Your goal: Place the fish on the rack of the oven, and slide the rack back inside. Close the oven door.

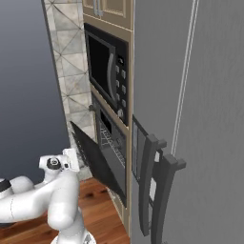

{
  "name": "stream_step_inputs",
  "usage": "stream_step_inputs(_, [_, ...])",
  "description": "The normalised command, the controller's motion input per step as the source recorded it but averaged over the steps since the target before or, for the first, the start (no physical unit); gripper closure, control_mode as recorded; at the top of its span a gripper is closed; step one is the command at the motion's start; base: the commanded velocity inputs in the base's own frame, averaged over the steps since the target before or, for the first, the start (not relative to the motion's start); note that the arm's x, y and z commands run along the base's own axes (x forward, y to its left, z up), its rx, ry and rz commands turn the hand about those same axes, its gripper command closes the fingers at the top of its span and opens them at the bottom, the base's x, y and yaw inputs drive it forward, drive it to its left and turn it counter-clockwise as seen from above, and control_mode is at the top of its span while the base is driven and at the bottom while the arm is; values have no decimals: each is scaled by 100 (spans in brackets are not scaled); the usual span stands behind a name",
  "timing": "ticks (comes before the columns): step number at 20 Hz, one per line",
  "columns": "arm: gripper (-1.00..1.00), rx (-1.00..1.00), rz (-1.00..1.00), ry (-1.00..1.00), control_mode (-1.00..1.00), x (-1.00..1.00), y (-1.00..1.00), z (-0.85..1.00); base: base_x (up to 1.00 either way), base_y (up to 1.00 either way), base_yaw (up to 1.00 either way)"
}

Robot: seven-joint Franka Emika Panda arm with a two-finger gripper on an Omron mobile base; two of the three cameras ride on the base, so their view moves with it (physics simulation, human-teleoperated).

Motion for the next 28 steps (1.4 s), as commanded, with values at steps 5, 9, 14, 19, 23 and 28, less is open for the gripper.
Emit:
stream_step_inputs(5, [-100, 8, 0, 0, -100, 72, -100, 26, 0, 0, 0])
stream_step_inputs(9, [-100, 12, 0, 4, -100, 98, -100, 31, 0, 0, 0])
stream_step_inputs(14, [-100, 16, 2, 12, -100, 100, -100, 21, 0, 0, 0])
stream_step_inputs(19, [-100, 18, 3, 18, -100, 100, -100, -5, 0, 0, 0])
stream_step_inputs(23, [-100, 6, 1, 2, -100, 26, -54, -19, 0, 0, 0])
stream_step_inputs(28, [-100, 1, 0, 0, -100, 0, -22, 0, 0, 0, 0])
